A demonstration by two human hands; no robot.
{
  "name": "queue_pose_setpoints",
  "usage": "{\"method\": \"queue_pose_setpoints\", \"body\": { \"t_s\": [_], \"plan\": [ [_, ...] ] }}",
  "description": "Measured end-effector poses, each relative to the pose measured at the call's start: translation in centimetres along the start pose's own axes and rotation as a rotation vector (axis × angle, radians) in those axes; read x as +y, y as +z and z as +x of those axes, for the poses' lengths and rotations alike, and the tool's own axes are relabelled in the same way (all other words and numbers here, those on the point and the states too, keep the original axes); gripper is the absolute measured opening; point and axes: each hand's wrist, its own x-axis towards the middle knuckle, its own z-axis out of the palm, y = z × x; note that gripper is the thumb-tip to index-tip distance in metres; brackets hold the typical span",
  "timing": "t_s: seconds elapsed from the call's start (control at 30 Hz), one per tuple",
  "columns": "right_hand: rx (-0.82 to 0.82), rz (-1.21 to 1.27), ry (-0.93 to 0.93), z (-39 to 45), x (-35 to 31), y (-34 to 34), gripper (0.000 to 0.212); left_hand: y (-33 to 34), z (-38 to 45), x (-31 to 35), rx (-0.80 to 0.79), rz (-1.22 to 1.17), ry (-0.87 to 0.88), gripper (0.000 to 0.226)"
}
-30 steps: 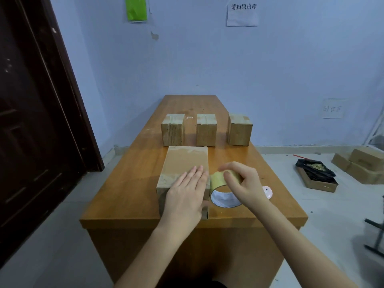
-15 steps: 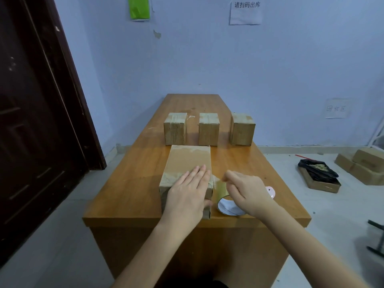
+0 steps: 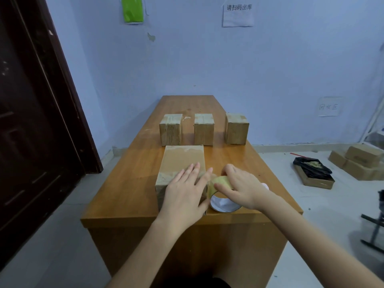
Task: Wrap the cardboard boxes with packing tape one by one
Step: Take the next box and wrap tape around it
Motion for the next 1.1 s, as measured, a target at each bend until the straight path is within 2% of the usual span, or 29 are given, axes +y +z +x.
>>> {"method": "queue_pose_setpoints", "body": {
  "t_s": [0.17,0.27,0.37,0.43,0.53,0.7,0.9,1.1],
  "plan": [
    [-0.01,0.101,0.011,-0.5,-0.1,-0.4,0.039,-0.7,0.5,0.0,-0.028,0.015,0.013,0.053],
    [-0.029,0.142,0.021,-1.1,0.2,-0.6,0.044,-1.0,0.9,0.1,-0.065,0.056,0.026,0.05],
    [0.092,0.262,0.204,-1.6,1.4,-0.6,0.044,-1.1,1.0,0.1,-0.099,0.086,0.033,0.051],
    [0.183,0.035,0.441,-1.7,3.0,-0.5,0.037,-1.1,1.0,0.1,-0.112,0.118,0.043,0.051],
    [0.106,-0.301,0.696,-2.0,5.0,0.4,0.038,-1.1,1.3,0.3,-0.146,0.183,0.063,0.05],
    [-0.002,-0.324,0.839,-2.4,5.6,2.0,0.048,-1.1,1.8,0.5,-0.197,0.306,0.109,0.048],
    [0.021,-0.181,0.806,-2.3,5.7,2.3,0.021,-0.6,1.2,-0.4,-0.195,0.288,0.152,0.059],
    [0.172,0.136,0.66,-2.7,5.3,2.2,0.019,-0.6,1.0,-0.4,-0.198,0.318,0.178,0.057]
  ]
}}
